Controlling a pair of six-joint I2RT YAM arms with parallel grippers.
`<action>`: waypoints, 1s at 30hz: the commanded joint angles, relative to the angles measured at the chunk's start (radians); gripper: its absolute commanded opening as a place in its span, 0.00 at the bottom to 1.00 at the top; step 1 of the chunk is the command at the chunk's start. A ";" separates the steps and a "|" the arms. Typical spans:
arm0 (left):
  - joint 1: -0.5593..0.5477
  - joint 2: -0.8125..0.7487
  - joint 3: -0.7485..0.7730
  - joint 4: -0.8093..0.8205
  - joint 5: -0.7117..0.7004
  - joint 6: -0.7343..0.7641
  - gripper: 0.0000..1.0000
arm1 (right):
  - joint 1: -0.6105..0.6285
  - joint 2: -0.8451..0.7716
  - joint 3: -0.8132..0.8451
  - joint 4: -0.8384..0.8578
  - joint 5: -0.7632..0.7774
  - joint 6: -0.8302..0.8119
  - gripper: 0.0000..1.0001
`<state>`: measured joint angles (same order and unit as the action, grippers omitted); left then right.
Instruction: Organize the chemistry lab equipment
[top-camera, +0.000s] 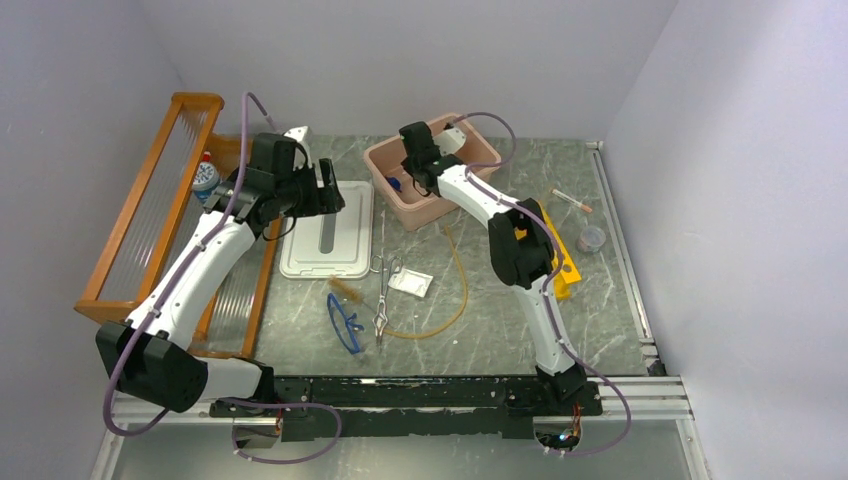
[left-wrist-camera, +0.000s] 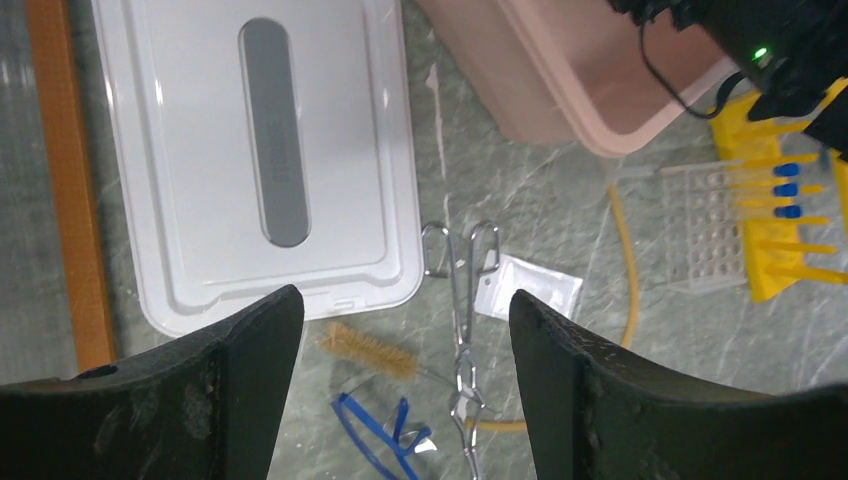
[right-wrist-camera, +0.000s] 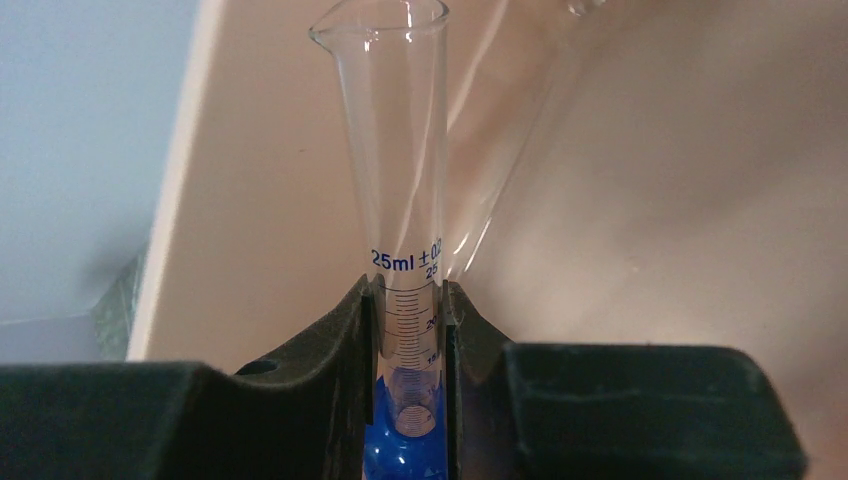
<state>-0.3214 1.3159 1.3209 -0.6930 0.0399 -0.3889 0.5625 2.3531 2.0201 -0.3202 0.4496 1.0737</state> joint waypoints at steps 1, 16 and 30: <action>0.005 -0.007 -0.022 -0.025 -0.038 0.033 0.79 | -0.020 0.035 0.035 -0.042 0.015 0.095 0.11; 0.005 0.024 -0.046 0.002 -0.038 0.030 0.77 | -0.052 0.182 0.166 -0.061 -0.024 0.137 0.28; 0.005 0.026 -0.062 0.032 -0.025 0.038 0.78 | -0.056 0.096 0.127 0.005 -0.033 0.058 0.54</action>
<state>-0.3214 1.3430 1.2804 -0.7029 0.0208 -0.3687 0.5129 2.5317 2.1738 -0.3599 0.4099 1.1805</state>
